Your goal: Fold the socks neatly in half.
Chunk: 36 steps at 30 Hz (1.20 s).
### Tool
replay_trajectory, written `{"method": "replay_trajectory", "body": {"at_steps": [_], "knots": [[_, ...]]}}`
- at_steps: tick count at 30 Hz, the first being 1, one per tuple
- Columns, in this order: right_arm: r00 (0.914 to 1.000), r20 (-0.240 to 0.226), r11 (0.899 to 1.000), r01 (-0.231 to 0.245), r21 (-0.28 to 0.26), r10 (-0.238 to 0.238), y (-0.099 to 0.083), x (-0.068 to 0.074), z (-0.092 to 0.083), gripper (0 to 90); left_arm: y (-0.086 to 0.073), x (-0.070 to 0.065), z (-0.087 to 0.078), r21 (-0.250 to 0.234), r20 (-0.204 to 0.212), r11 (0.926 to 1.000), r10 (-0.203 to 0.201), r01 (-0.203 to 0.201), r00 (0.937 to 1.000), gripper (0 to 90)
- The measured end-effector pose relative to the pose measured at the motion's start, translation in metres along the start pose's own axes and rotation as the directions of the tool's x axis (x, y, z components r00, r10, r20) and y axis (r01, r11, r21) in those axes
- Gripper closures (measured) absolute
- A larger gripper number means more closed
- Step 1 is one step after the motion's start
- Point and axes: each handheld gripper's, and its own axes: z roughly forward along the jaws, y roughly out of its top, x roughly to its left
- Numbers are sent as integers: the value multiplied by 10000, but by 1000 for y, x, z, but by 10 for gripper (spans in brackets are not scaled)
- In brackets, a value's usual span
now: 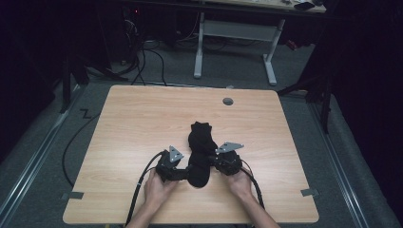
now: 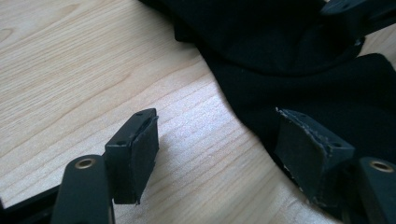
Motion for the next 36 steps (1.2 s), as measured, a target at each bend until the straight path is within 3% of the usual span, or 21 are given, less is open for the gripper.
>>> {"method": "replay_trajectory", "body": {"at_steps": [9,12,15,18,21,23,25,28,30,33,36], "knots": [[9986,-425,9964,295,-790,-329,9,17,-31,897,1,0,0,77,-21,10000,-38,39,10000,302],[9954,-818,9934,416,-1072,-505,14,30,-42,896,1,0,0,110,-2,9999,-38,38,10000,301],[9933,-595,9912,928,-940,-986,11,42,-40,895,1,2,-1,125,36,9999,-4,4,10000,300],[9912,-905,9950,941,-327,-967,-1,47,-25,890,0,4,-4,271,-20,9995,-140,140,9999,299],[9901,-1150,9967,793,-174,-808,-7,48,-19,877,-3,7,-10,240,-134,9996,-155,158,9998,308],[9892,-1147,9950,861,-499,-913,-8,50,-21,771,-7,10,-16,102,-279,9998,-193,196,9994,318],[9935,-604,9905,898,-1036,-964,-3,45,-29,707,-11,18,-27,-258,-352,9984,-521,512,9980,327],[9996,-106,9903,260,-1366,-277,8,28,-36,692,-9,20,-35,-599,-191,9957,-725,713,9972,336],[9997,229,9930,21,-1180,6,12,17,-33,700,-5,15,-38,-668,-139,9967,-470,460,9988,339],[9990,355,9969,-249,-752,276,12,8,-24,714,0,6,-38,-672,6,9977,-115,115,9999,349],[9976,548,9991,-413,-130,419,10,-2,-2,725,11,-14,-29,-390,138,9967,716,-710,9973,349]]}}
